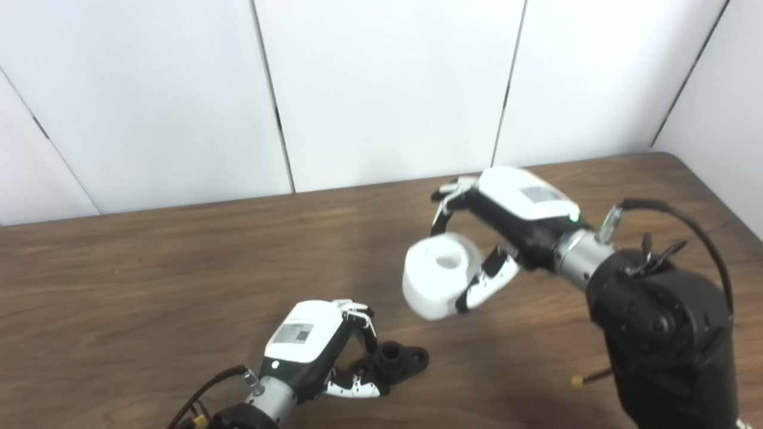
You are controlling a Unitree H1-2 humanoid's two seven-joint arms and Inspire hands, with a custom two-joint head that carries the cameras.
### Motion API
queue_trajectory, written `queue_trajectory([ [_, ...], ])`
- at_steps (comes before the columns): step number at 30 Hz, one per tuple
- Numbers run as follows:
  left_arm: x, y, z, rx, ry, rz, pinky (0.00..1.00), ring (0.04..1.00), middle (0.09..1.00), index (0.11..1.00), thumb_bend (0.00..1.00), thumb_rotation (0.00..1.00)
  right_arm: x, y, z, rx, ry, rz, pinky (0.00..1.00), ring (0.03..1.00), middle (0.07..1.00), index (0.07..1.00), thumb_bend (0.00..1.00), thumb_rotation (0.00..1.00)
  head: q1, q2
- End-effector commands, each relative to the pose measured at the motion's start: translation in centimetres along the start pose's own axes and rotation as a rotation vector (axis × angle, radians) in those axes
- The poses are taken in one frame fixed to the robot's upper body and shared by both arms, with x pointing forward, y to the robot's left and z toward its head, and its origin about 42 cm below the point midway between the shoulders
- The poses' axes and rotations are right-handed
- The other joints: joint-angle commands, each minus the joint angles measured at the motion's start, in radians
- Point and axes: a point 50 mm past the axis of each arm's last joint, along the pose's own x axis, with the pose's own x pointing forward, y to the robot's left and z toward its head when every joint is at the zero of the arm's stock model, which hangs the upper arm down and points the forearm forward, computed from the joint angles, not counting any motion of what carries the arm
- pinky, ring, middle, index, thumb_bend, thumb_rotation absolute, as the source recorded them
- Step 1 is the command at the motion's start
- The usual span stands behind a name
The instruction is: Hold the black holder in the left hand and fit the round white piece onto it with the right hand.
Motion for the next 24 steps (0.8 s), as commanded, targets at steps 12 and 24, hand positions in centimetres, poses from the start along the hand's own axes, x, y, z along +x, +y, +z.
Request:
queue_trajectory([
  [12, 0.4, -1.5, 0.1, 0.002, 0.026, -0.105, 0.81, 0.856, 0.808, 0.488, 0.52, 0.05, 0.1, 2.3, 0.4, 0.027, -0.052, -0.061, 0.98, 0.943, 0.869, 0.484, 0.52, 0.14, 0.01, 0.017],
  [24, 0.4, -1.4, 0.3, 0.012, 0.026, -0.114, 0.81, 0.854, 0.806, 0.488, 0.52, 0.05, 0.9, 5.3, -0.1, 0.032, -0.08, -0.061, 0.99, 0.959, 0.888, 0.484, 0.52, 0.15, 0.008, 0.029],
])
